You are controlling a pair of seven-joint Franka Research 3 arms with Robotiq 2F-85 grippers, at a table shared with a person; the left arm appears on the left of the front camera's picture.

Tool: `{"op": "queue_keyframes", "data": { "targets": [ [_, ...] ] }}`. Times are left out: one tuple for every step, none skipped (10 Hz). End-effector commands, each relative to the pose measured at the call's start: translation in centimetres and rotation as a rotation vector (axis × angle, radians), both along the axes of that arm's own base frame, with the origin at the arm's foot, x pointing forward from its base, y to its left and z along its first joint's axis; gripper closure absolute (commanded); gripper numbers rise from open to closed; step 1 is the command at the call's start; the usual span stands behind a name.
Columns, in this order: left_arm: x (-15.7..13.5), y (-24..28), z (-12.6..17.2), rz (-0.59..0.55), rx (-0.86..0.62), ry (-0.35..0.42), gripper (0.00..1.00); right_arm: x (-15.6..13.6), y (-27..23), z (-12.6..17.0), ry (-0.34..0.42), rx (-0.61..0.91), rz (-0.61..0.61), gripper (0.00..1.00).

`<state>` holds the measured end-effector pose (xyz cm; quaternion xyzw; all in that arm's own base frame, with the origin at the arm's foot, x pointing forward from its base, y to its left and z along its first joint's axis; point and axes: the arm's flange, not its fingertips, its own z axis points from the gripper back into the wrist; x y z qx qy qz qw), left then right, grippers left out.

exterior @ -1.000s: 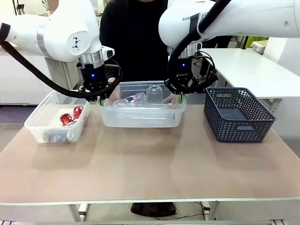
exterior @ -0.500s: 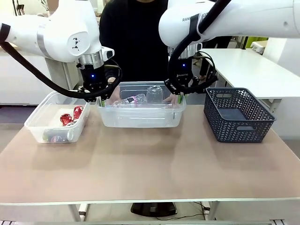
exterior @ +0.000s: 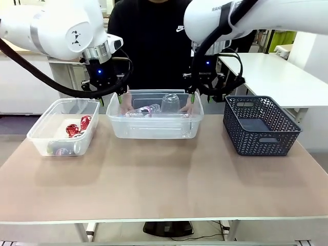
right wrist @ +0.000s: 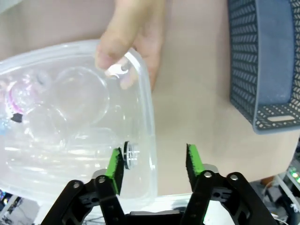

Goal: Sort the waste into each basket.
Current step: Release the Organizing box you were holding.

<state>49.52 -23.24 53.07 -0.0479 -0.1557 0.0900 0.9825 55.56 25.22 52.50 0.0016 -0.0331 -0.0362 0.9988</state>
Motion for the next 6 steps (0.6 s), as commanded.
{"op": "queue_keyframes", "data": {
  "targets": [
    [-1.27,1.56,-0.52,-0.016,-0.016,-0.033,0.0,-1.51,-1.98,-0.82,-0.017,0.082,0.02,0.0],
    [-1.24,1.5,-0.51,-0.023,-0.019,-0.031,0.0,-1.65,-2.23,-0.75,-0.017,0.089,0.023,0.0],
    [-1.18,1.33,-0.57,-0.033,-0.022,-0.031,0.0,-1.76,-2.42,-0.72,-0.022,0.085,0.016,0.0],
    [-1.14,1.39,-0.71,-0.04,-0.036,-0.032,0.0,-1.79,-2.54,-0.77,-0.022,0.091,0.011,0.0],
    [-1.1,1.37,-0.84,-0.055,-0.049,-0.025,0.0,-1.76,-2.32,-1.13,-0.011,0.076,0.006,0.0],
    [-1.22,1.45,-0.93,-0.059,-0.049,-0.024,0.0,-1.78,-2.08,-1.3,-0.011,0.051,-0.005,0.0]
  ]
}}
